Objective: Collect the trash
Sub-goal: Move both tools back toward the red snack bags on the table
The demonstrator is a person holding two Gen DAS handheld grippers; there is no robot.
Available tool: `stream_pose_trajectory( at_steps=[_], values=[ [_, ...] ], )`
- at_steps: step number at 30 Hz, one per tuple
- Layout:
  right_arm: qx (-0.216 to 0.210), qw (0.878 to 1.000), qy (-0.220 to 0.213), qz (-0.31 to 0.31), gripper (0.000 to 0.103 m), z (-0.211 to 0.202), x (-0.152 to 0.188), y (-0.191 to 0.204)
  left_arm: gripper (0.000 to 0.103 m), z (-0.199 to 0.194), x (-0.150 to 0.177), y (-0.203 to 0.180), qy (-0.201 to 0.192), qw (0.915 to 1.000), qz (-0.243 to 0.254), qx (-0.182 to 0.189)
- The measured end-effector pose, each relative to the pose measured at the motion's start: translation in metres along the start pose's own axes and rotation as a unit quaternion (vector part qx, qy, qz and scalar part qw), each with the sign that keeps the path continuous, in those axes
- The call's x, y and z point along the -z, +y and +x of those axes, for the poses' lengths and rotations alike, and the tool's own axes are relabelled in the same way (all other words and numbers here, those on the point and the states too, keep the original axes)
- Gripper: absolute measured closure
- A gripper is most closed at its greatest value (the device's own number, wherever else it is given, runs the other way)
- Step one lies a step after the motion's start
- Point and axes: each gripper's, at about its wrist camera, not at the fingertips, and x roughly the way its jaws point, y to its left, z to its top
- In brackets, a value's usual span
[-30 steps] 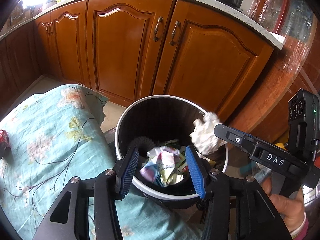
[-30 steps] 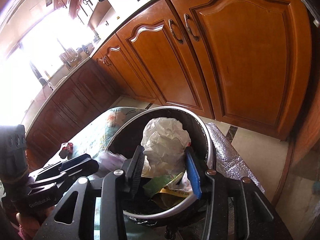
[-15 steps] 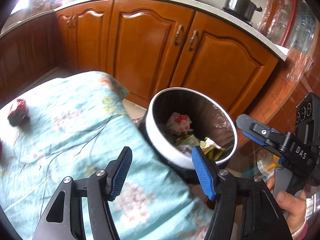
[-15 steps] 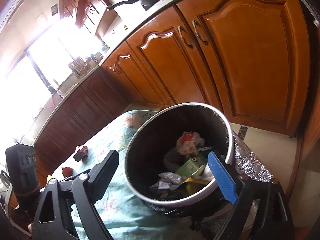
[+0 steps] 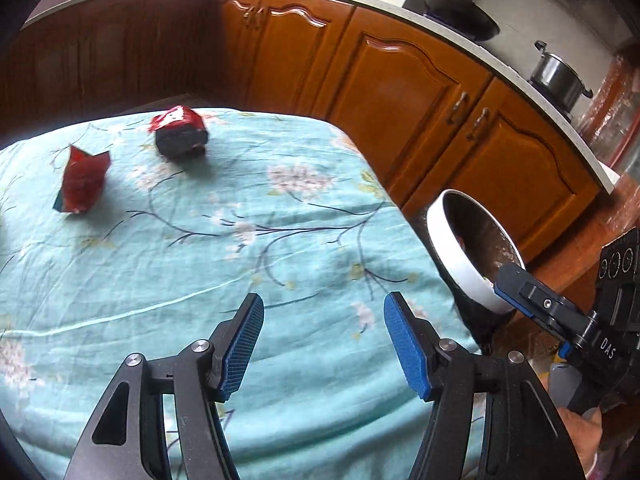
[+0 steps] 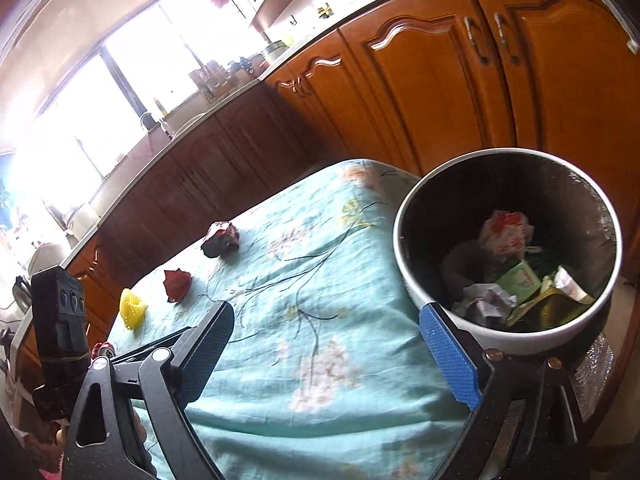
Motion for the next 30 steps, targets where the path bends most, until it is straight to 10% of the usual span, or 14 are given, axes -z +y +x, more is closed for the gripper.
stream_pose_trajectory(
  at_steps=[30],
  values=[
    [-0.064, 0.99, 0.098, -0.081, 0.008, 0.132, -0.018, 0.127, 0.037, -0.054, -0.016, 0.136, -0.042, 0.9897, -0.109, -0.083]
  ],
)
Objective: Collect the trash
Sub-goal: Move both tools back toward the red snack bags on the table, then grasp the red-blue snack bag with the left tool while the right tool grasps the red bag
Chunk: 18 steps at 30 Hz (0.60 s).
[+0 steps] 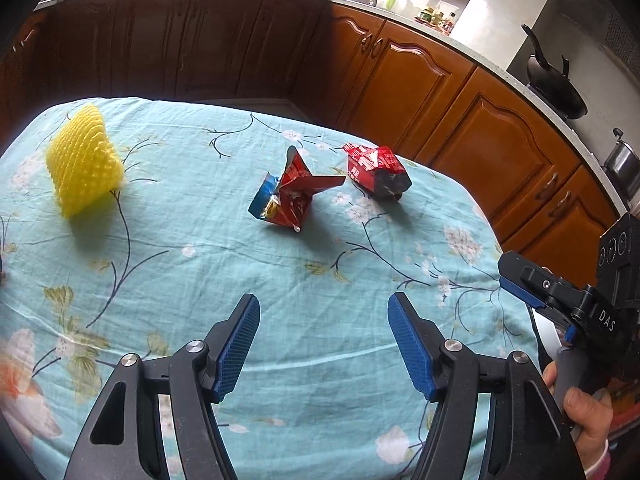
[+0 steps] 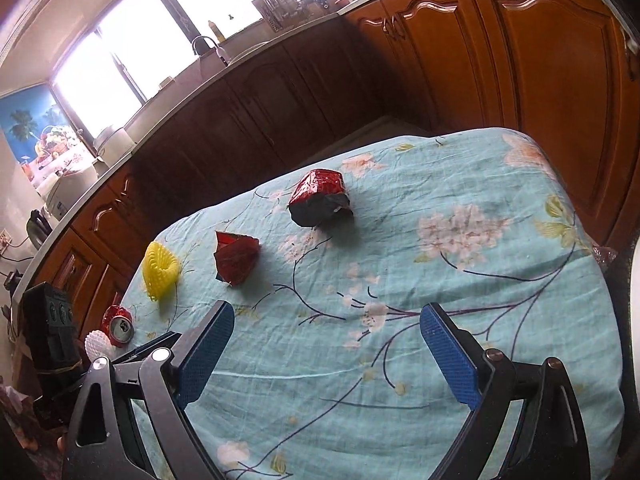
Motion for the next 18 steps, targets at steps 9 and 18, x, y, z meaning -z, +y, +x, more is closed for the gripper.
stream_pose_trajectory(
  at_steps=[9, 18],
  values=[
    [-0.014, 1.0, 0.005, 0.005, 0.008, 0.031, -0.024, 0.005, 0.036, 0.022, -0.025, 0.001, -0.002, 0.9997, 0.014, -0.018],
    [-0.017, 1.0, 0.006, 0.011, 0.008, 0.064, -0.052, 0.01, 0.03, 0.053, -0.056, 0.001, -0.005, 0.9985, 0.036, -0.04]
  ],
)
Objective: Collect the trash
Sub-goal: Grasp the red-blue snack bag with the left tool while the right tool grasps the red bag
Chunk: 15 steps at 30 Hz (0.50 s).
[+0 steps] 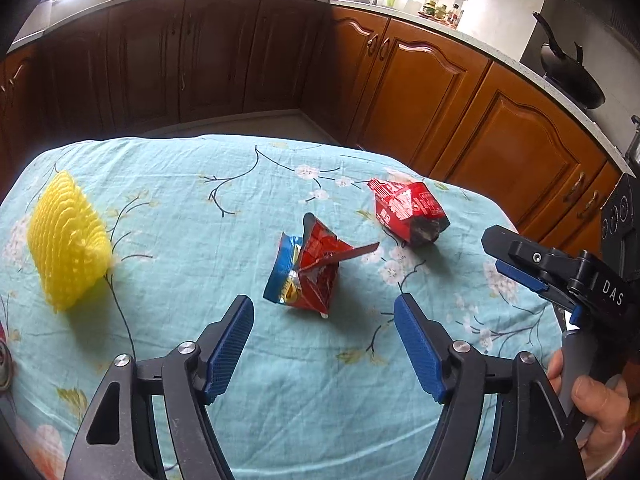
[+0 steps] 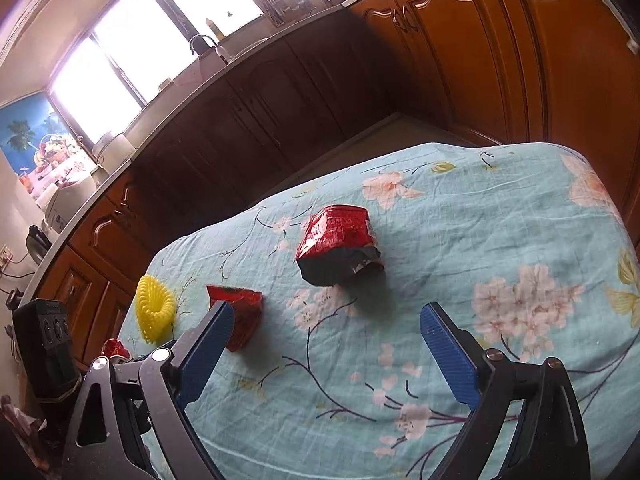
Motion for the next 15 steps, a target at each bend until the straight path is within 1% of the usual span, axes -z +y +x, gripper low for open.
stream_pose_trajectory(
  at_steps=[4, 8, 10, 15],
  values=[
    [0.0, 1.0, 0.002, 0.001, 0.008, 0.017, -0.012, -0.001, 0.03, 0.018, -0.011, 0.003, 0.005, 1.0, 0.002, -0.007],
    [-0.004, 1.0, 0.005, 0.005, 0.008, 0.036, -0.026, -0.002, 0.03, 0.034, -0.021, 0.003, -0.001, 0.9998, 0.019, -0.007],
    [-0.002, 1.0, 0.007, 0.009, 0.008, 0.047, -0.032, -0.004, 0.03, 0.044, -0.023, 0.004, 0.003, 0.9997, 0.024, -0.006],
    [0.005, 1.0, 0.027, -0.002, 0.01, 0.075, -0.039, -0.004, 0.032, 0.063, -0.025, 0.005, 0.011, 0.9996, 0.026, -0.009]
  ],
)
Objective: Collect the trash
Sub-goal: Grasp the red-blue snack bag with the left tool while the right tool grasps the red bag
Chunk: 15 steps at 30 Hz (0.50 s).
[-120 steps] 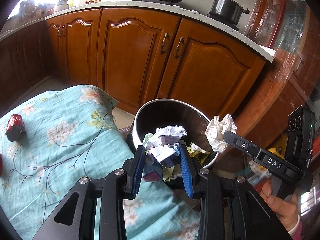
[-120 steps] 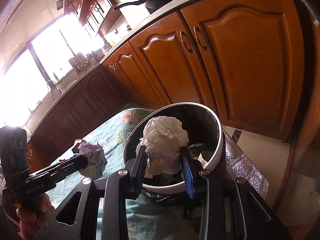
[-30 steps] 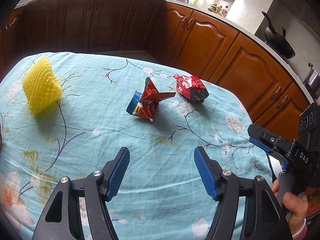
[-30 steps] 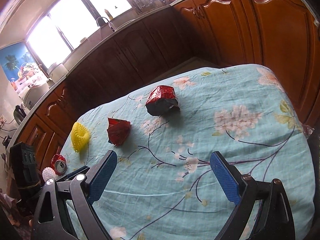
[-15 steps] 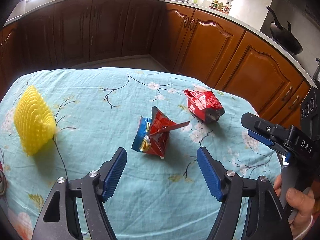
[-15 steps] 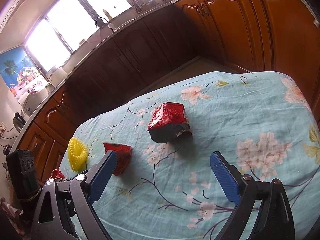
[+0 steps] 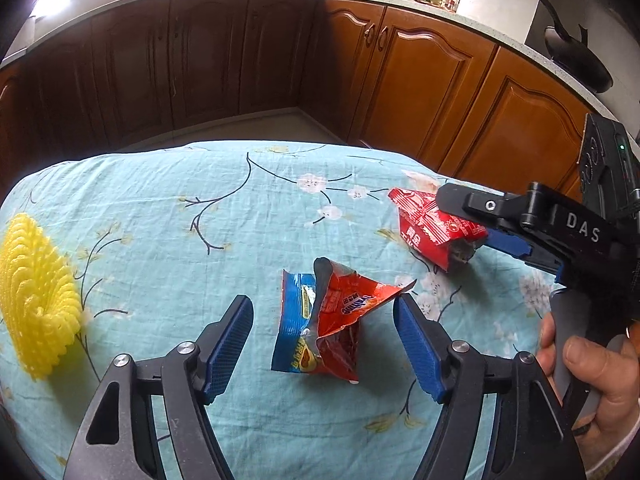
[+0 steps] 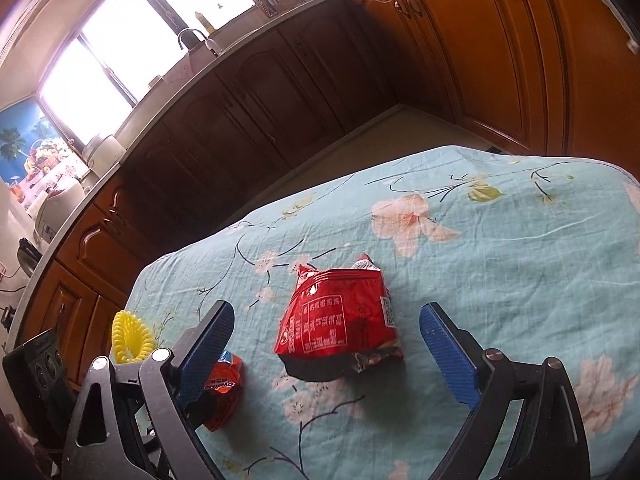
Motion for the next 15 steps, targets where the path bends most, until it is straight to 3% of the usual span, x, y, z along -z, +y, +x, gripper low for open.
stream_pose_trajectory(
  at_steps=[2, 3, 4, 5, 6, 15],
  values=[
    [0.011, 1.0, 0.013, -0.011, 0.023, 0.008, 0.003, 0.001, 0.035, 0.004, 0.001, 0.0, 0.003, 1.0, -0.002, 0.006],
    [0.016, 1.0, 0.018, -0.012, 0.045, 0.01, 0.005, 0.001, 0.043, 0.006, 0.002, -0.001, 0.004, 1.0, -0.001, 0.007],
    [0.02, 1.0, 0.02, -0.012, 0.06, 0.01, 0.008, -0.001, 0.056, 0.006, 0.001, -0.003, 0.008, 0.9999, 0.0, 0.008],
    [0.023, 1.0, 0.014, -0.014, 0.062, 0.007, 0.01, -0.001, 0.064, 0.008, 0.001, -0.004, 0.011, 0.9999, 0.001, 0.01],
    [0.026, 0.999, 0.008, -0.017, 0.068, 0.002, 0.013, -0.001, 0.078, 0.008, 0.002, -0.005, 0.015, 0.9998, 0.001, 0.015],
    [0.019, 0.999, -0.024, -0.021, 0.072, -0.061, 0.045, -0.017, 0.087, -0.016, 0.017, -0.023, 0.002, 0.9987, 0.005, 0.05]
  ],
)
